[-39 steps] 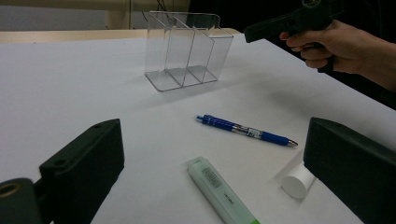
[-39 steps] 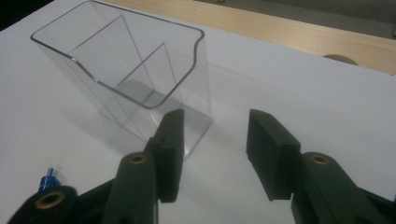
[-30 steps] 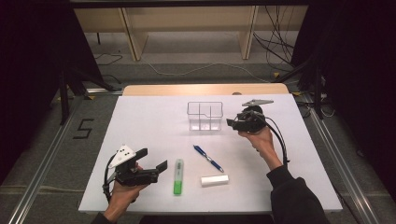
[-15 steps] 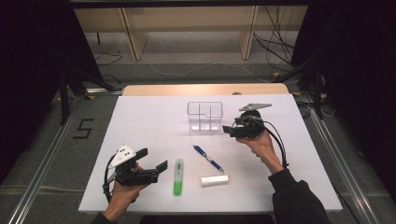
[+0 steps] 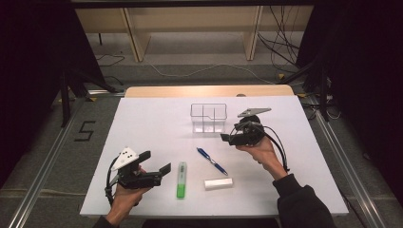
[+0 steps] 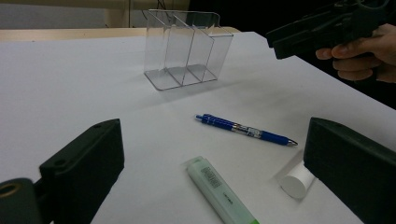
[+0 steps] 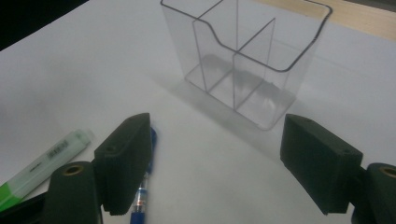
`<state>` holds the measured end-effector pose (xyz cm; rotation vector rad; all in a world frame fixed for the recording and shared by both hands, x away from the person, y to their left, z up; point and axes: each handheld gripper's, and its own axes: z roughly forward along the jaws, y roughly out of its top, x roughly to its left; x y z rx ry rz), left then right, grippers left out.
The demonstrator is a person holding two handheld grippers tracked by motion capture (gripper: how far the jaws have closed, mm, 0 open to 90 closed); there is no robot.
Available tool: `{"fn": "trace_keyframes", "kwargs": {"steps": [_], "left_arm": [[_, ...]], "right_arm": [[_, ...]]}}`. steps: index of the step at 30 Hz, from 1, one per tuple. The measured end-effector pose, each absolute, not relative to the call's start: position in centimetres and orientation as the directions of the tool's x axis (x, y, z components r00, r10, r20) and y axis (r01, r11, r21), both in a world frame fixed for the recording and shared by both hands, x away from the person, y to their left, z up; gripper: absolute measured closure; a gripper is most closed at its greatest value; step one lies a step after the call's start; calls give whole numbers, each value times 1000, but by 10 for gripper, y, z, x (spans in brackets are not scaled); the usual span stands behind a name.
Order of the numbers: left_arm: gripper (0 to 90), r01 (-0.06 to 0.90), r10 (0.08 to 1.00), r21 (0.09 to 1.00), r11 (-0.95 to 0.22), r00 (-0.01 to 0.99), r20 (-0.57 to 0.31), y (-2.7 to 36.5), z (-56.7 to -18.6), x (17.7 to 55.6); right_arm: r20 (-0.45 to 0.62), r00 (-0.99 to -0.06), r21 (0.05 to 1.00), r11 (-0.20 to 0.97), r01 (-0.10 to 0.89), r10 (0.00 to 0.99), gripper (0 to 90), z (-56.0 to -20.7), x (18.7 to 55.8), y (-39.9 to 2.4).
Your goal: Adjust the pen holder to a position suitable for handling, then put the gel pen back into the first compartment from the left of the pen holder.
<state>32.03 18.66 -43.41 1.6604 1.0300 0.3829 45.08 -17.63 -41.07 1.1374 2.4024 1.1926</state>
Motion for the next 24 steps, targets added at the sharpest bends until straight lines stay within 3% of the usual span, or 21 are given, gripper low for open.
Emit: {"fn": "trace_keyframes", "kwargs": {"steps": [24], "left_arm": [[45,427,779,904,-32,577,-245,187,-433,321]], "right_arm": [[116,-739,697,476,536,664,192,-421,436,-146]]}}
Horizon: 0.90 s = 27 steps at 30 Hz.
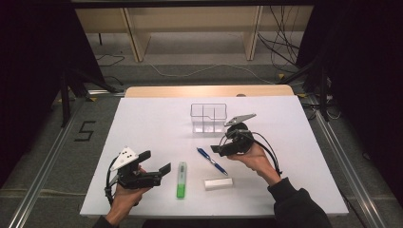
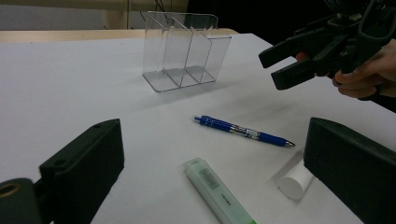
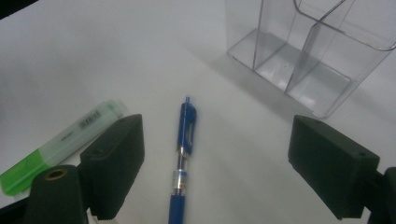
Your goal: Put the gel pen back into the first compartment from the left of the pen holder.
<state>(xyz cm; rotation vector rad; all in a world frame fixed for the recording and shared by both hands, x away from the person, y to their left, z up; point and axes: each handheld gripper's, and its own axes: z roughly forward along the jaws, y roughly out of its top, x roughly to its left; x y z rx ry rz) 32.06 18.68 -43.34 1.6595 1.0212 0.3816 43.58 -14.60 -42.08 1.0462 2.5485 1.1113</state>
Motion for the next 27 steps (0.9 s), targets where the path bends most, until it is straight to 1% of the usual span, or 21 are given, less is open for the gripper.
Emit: {"fn": "trace_keyframes", "kwargs": {"steps": [9,18,23,27], "left_arm": [[45,427,778,904,-34,578,-244,186,-433,321],[45,425,777,904,-37,582,-241,186,-434,320],[45,422,776,906,-39,583,-238,186,-433,320],[45,423,778,905,-39,582,-238,186,-434,320]], "right_arm": [[114,-756,668,513,539,645,177,-424,434,-141],[102,-777,596,587,547,621,185,-434,432,-130],[89,-791,555,629,544,605,221,-442,430,-124],[85,-801,526,656,541,592,277,-447,431,-120]]}}
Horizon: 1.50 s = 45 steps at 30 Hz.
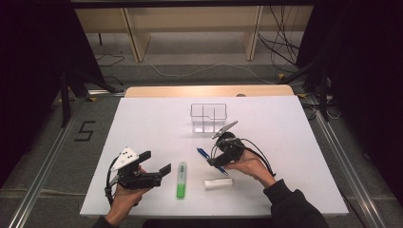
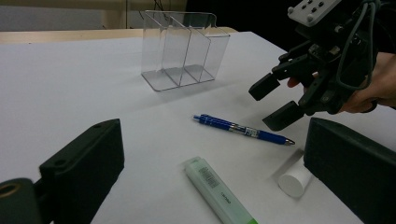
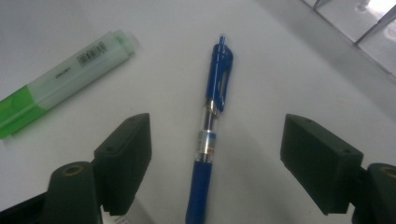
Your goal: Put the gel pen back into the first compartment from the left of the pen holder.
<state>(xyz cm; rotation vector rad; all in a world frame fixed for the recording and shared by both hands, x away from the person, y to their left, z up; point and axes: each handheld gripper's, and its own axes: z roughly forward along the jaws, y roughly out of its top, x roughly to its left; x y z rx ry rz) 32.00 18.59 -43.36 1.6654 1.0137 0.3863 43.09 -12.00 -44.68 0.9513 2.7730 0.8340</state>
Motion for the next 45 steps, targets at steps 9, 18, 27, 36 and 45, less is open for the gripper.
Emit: {"fn": "trace_keyframes", "kwargs": {"steps": [9,18,27,36,45], "left_arm": [[45,424,779,905,-40,581,-238,186,-434,320],[45,423,779,905,-43,581,-234,186,-434,320],[45,426,778,904,-41,581,-239,186,-434,320],[45,428,778,903,-49,583,-234,186,-434,320],[45,429,778,902,-48,582,-236,186,-435,321]], "right_arm": [[58,-800,450,700,555,597,406,-453,430,-112],[55,-806,416,720,556,590,522,-457,431,-108],[52,-810,395,733,554,584,603,-459,432,-108],[42,-818,365,753,548,574,669,-461,431,-107],[17,-825,347,771,534,565,719,-462,430,-101]]}}
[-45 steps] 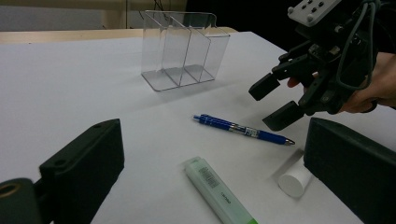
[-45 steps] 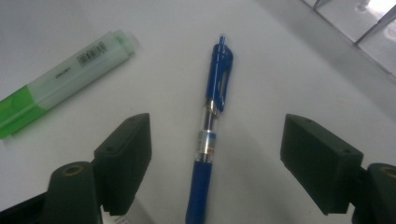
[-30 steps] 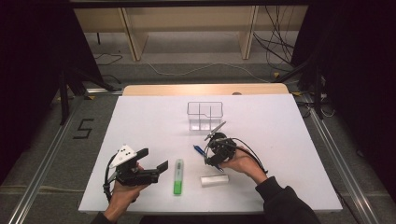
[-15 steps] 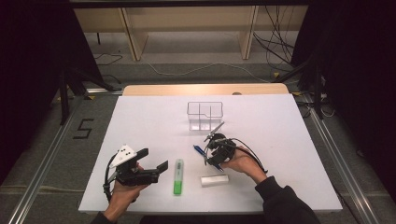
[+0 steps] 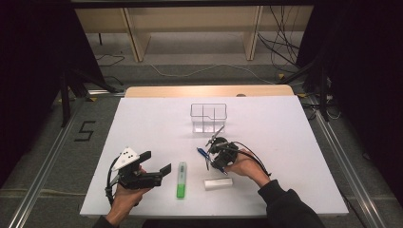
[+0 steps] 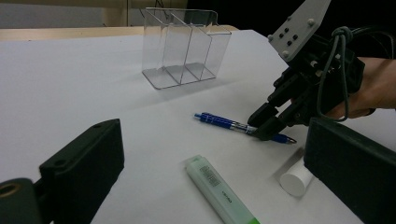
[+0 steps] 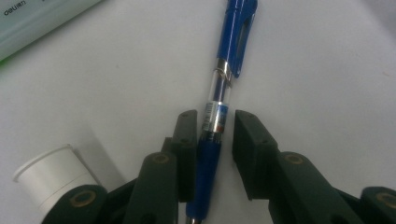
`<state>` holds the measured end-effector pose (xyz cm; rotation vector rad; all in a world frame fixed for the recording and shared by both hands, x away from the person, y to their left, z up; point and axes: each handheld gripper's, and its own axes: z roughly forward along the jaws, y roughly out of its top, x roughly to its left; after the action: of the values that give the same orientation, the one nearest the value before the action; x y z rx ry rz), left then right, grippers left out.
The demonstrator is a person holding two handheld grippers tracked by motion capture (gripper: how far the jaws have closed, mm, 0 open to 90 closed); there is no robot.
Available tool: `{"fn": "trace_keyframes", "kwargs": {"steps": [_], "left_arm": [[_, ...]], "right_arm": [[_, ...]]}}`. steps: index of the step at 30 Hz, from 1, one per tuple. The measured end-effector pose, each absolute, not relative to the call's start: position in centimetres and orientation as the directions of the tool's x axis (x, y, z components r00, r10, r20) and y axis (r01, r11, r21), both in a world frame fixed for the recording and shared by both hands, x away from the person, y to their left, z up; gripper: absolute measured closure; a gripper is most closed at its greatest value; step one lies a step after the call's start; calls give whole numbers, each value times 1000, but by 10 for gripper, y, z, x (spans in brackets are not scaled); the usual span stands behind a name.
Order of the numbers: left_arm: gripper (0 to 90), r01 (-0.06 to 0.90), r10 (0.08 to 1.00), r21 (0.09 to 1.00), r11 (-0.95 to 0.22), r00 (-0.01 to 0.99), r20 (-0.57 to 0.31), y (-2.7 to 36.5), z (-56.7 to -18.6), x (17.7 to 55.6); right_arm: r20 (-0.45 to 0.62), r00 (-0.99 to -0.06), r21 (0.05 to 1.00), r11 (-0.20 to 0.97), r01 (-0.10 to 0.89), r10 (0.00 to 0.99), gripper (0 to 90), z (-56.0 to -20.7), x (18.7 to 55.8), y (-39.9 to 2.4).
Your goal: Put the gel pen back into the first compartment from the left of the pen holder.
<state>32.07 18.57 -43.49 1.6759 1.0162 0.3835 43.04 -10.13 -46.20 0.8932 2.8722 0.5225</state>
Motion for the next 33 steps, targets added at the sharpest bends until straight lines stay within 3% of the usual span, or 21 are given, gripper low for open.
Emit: {"fn": "trace_keyframes", "kwargs": {"steps": [10,21,33], "left_arm": [[45,427,778,903,-51,584,-233,185,-434,320],[45,426,778,903,-52,584,-231,186,-434,320],[46,402,798,915,-38,563,-214,196,-427,322]], "right_arm": [[13,-836,326,788,522,549,787,-461,434,-100],[-25,-854,319,814,486,520,797,-461,431,-97],[-125,-900,364,863,350,417,800,-453,419,-99]]}}
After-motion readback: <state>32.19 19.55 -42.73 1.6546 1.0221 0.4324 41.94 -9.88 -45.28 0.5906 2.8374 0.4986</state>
